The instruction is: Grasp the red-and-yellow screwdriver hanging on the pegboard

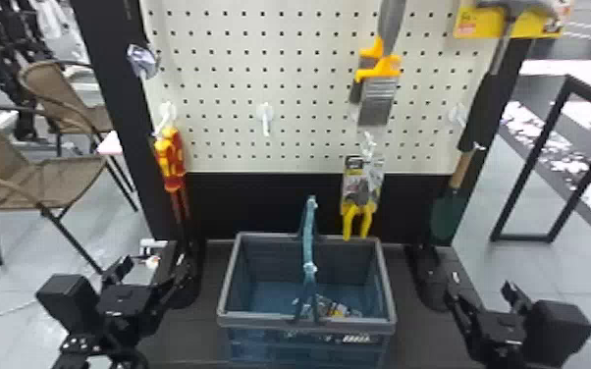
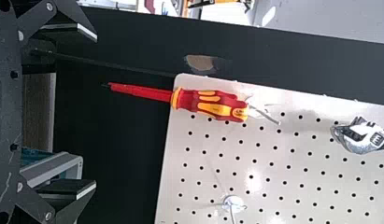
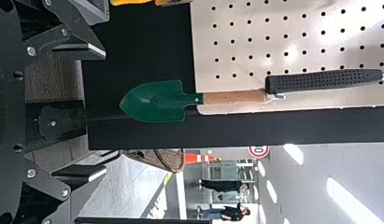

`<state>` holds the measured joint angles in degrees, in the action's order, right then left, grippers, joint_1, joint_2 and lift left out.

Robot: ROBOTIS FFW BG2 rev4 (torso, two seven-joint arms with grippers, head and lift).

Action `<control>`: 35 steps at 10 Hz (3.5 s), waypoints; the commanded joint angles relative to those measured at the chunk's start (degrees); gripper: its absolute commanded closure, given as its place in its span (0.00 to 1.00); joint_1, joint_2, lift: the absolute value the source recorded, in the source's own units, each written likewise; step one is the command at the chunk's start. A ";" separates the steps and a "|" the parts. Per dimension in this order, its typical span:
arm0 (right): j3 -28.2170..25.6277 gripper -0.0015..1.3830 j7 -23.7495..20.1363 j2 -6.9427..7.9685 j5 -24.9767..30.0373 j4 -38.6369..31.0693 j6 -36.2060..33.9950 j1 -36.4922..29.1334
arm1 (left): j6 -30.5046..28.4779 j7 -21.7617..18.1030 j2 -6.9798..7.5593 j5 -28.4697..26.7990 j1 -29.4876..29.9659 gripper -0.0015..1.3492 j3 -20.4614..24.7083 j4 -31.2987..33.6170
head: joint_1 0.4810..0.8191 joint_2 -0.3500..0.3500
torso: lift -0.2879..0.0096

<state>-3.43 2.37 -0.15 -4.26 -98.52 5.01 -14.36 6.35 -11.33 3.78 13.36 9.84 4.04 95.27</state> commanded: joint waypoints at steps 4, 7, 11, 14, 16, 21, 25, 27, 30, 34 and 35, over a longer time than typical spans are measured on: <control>0.00 0.29 0.00 0.06 -0.05 0.00 0.00 -0.05 | -0.20 0.00 0.00 0.09 0.00 0.15 0.70 0.26 | 0.20 0.50 | 0.63; 0.00 0.29 0.00 0.06 -0.22 -0.09 0.00 -0.05 | -1.96 -4.40 2.11 1.50 -2.72 0.15 6.50 0.35 | 0.20 0.50 | 0.63; 0.18 0.29 0.00 0.06 -0.31 -0.27 0.00 -0.05 | -4.68 -20.92 4.13 -1.40 -12.04 0.15 10.55 -6.07 | 0.20 0.50 | 0.63; 0.35 0.29 -0.09 0.06 -0.40 -0.44 0.00 -0.23 | -6.97 -27.43 5.54 -0.79 -18.28 0.15 12.13 -11.34 | 0.20 0.50 | 0.63; 0.62 0.29 -0.09 -0.03 -0.40 -0.44 0.00 -0.32 | -9.17 -30.06 8.17 0.88 -21.71 0.14 11.16 -14.24 | 0.20 0.50 | 0.63; 0.88 0.29 -0.09 -0.03 -0.49 -0.62 0.00 -0.49 | -16.20 -38.24 12.48 -1.32 -31.29 0.15 6.68 -21.62 | 0.20 0.50 | 0.63; 0.97 0.29 -0.09 -0.03 -0.49 -0.62 0.00 -0.67 | -17.43 -41.14 13.18 0.53 -35.33 0.15 3.25 -26.90 | 0.20 0.50 | 0.63; 1.14 0.29 -0.09 -0.03 -0.49 -0.62 -0.09 -0.58 | -17.95 -42.10 13.62 0.27 -38.06 0.15 -0.35 -28.48 | 0.20 0.50 | 0.63; 1.14 0.29 -0.09 -0.12 -0.49 -0.53 -0.18 -0.67 | -18.75 -42.98 13.98 -0.88 -41.04 0.15 -4.04 -29.97 | 0.20 0.50 | 0.63; 1.14 0.29 -0.09 -0.29 -0.49 -0.53 -0.44 -0.84 | -20.59 -41.93 13.10 -2.02 -40.96 0.77 -5.19 -28.74 | 0.20 0.50 | 0.63; 1.14 0.29 -0.09 -0.29 -0.49 -0.44 -0.53 -0.84 | -21.91 -40.17 13.01 -2.99 -39.73 0.78 -4.83 -26.28 | 0.20 0.50 | 0.63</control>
<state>-2.28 2.29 -0.43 -4.75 -99.01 4.53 -15.20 -14.79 -51.68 16.89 10.90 -30.57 -1.02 67.59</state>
